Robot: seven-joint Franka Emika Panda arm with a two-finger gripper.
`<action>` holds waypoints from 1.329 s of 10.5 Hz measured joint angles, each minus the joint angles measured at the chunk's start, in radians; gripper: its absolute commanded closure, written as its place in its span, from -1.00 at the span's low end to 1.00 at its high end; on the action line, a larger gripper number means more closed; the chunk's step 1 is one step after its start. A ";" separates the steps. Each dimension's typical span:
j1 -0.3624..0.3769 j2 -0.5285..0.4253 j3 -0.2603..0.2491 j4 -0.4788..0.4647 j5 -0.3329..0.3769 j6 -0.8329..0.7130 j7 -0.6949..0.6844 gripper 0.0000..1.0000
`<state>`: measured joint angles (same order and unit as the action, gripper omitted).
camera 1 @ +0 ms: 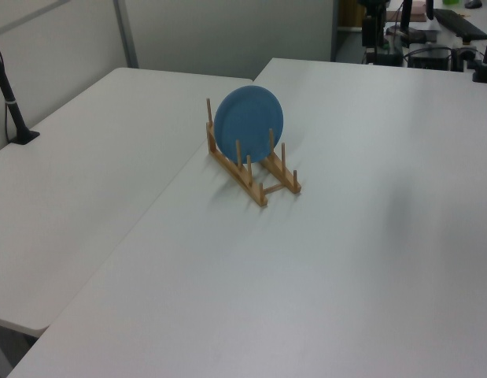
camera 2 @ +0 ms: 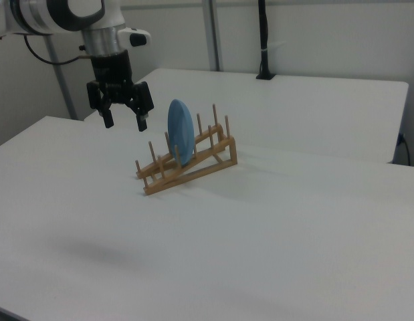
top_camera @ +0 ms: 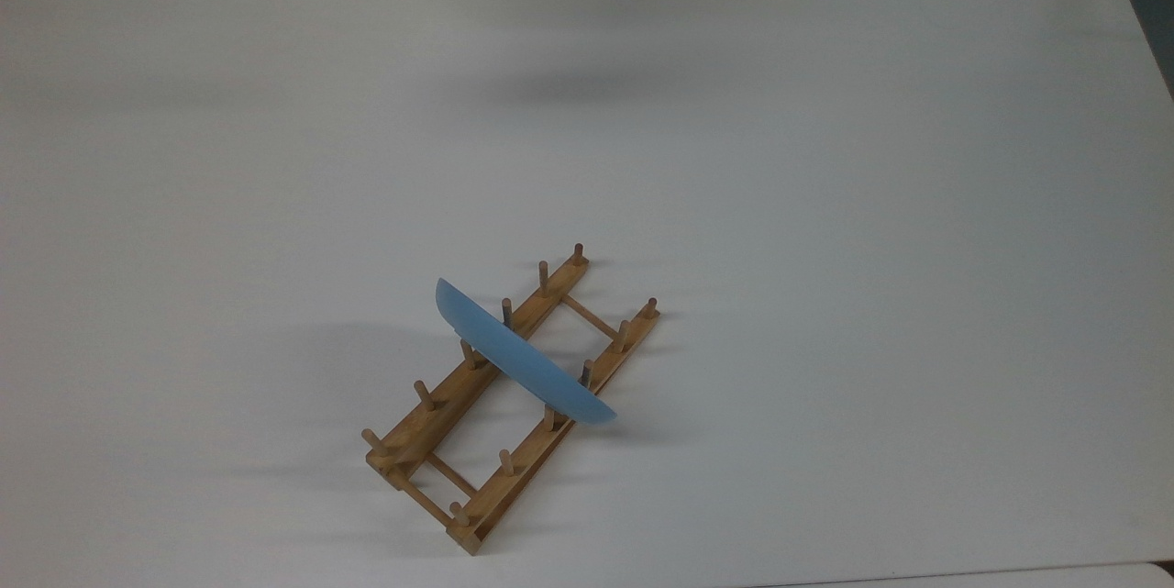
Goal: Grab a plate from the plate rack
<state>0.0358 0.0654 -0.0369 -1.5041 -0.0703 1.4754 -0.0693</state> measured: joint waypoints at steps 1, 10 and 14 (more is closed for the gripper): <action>0.000 0.000 0.000 0.000 0.000 0.000 0.000 -1.00; 0.000 0.000 0.000 0.000 0.000 0.000 0.000 -1.00; 0.000 0.003 0.000 0.000 0.000 0.029 -0.001 -1.00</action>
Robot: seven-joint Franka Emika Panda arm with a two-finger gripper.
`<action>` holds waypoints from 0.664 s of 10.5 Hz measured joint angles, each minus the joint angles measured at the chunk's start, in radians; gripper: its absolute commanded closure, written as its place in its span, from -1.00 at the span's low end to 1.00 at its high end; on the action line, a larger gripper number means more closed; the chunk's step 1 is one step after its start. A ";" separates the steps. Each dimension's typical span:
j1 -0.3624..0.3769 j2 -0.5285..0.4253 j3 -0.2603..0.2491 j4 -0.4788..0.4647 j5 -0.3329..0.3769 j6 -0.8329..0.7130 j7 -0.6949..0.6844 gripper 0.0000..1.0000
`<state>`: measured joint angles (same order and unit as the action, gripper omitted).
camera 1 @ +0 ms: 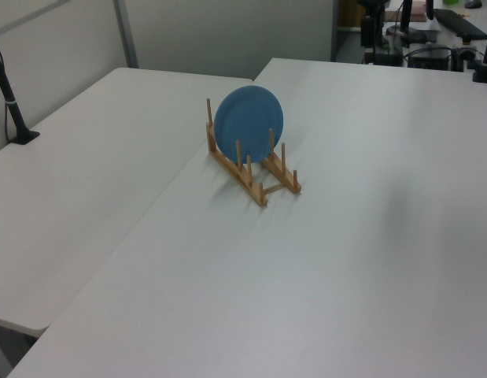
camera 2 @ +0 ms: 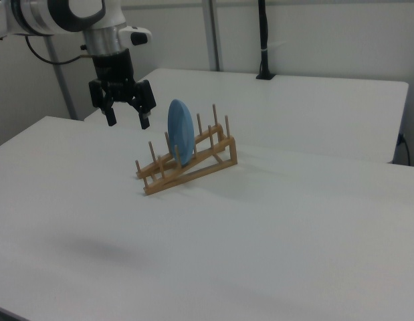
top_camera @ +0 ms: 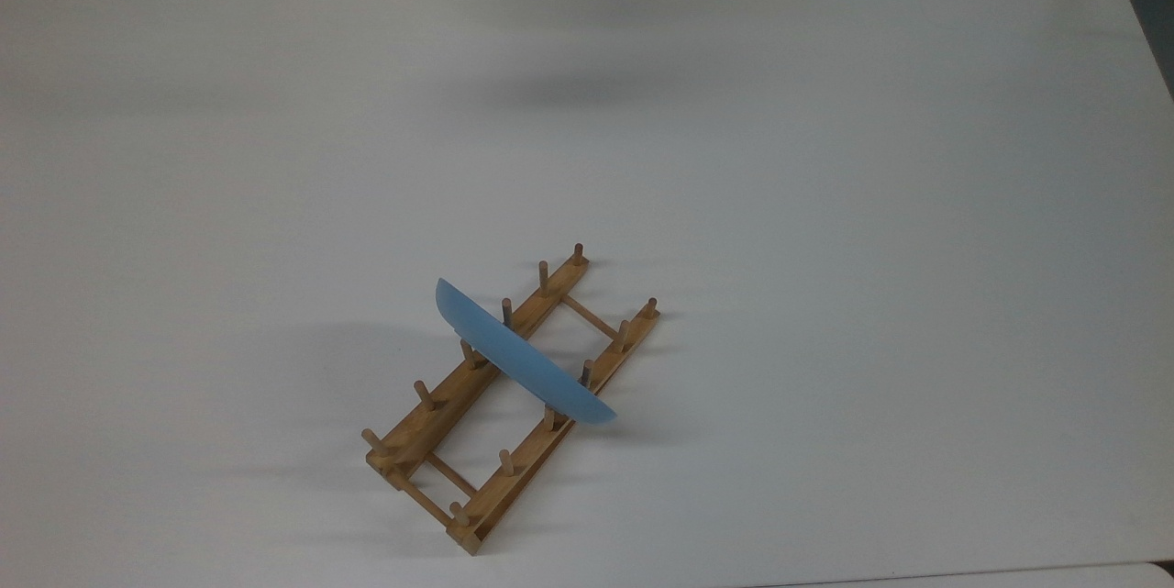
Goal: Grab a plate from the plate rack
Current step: 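Lower the open gripper toward the rim of the blue plate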
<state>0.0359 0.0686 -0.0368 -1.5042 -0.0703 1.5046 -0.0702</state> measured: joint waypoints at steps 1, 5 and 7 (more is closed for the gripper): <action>0.000 0.005 0.000 -0.001 0.000 0.031 0.000 -1.00; 0.000 0.063 0.000 -0.002 0.000 0.210 0.000 -1.00; 0.000 0.096 0.000 -0.003 0.000 0.317 0.000 -1.00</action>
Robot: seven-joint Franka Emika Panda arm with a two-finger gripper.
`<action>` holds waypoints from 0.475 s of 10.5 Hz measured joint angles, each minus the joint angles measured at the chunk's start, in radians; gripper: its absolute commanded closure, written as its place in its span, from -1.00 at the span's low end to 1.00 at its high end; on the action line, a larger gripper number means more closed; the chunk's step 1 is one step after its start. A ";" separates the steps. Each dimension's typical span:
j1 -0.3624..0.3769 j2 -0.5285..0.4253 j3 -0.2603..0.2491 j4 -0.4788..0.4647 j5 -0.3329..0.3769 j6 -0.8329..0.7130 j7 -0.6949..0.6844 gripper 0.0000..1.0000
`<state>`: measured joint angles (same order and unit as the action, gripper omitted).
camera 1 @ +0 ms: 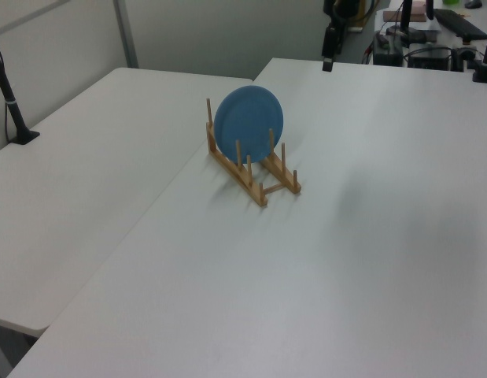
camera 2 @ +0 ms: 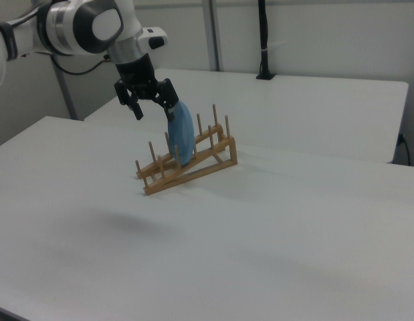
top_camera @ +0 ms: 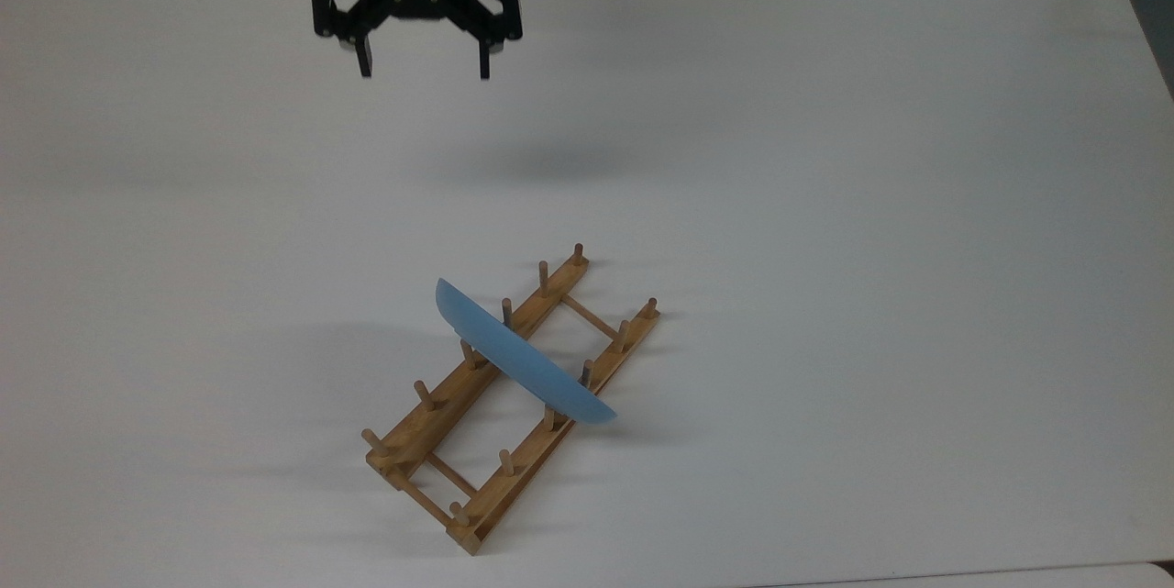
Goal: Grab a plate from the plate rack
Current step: 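Lower the open gripper toward the rim of the blue plate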
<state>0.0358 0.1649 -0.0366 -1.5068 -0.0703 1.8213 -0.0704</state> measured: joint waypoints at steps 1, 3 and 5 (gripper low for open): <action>0.000 0.015 0.000 0.000 0.000 0.042 0.000 -1.00; 0.000 0.037 0.000 0.000 0.000 0.088 0.000 -1.00; 0.000 0.049 0.000 0.000 0.000 0.119 0.000 -1.00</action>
<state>0.0358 0.2140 -0.0366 -1.5068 -0.0703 1.9406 -0.0704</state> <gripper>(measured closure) 0.000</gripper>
